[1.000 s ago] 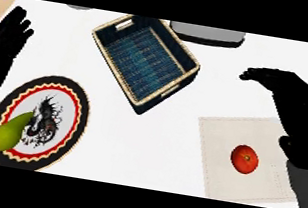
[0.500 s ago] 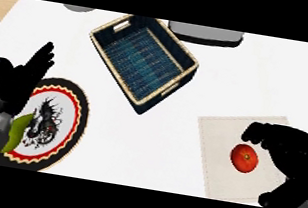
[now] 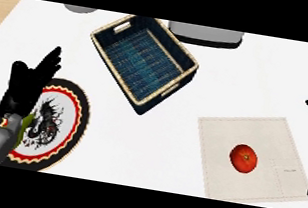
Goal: Pick the tomato from the placemat and place it in the basket
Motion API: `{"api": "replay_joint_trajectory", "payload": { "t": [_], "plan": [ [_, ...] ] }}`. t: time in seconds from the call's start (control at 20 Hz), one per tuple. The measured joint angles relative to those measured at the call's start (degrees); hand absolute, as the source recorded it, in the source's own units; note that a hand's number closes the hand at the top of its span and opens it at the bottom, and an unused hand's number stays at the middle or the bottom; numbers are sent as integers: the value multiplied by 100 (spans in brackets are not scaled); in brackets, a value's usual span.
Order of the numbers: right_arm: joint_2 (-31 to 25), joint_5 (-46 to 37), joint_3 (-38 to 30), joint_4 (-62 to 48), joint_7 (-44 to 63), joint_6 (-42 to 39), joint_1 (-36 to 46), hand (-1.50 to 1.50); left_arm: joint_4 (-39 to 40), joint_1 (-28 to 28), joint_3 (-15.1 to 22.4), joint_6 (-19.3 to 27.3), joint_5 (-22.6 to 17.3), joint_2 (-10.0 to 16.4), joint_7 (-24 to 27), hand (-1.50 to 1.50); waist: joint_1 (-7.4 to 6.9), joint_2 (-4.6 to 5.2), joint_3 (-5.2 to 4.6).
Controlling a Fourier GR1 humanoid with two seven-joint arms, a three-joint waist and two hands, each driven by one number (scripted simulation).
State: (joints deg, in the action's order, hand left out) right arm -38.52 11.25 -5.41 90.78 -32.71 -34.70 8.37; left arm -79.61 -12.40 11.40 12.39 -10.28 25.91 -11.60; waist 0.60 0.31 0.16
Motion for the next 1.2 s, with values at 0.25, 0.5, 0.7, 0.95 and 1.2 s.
{"api": "replay_joint_trajectory", "payload": {
  "t": [0.25,0.5,0.7,0.95,1.2],
  "plan": [
    [-1136,-1001,271,20,-231,-58,93,-150,73,-94,66,-39,48,-79,9,0,-115,27,4],
    [-1867,-1601,775,-119,-775,149,12,-150,118,-189,84,-63,73,-140,-45,0,-178,31,7],
    [-2273,-1833,1132,-326,-1218,447,-65,-150,214,-217,74,-67,112,-202,7,0,-182,27,3],
    [-2377,-2004,1525,-860,-1680,863,3,-150,156,-162,74,-109,169,-215,42,0,-229,21,0],
    [-2220,-2117,1804,-1588,-2054,1226,258,-150,240,-264,33,-130,216,-286,-10,0,-221,20,-1]
  ]
}}
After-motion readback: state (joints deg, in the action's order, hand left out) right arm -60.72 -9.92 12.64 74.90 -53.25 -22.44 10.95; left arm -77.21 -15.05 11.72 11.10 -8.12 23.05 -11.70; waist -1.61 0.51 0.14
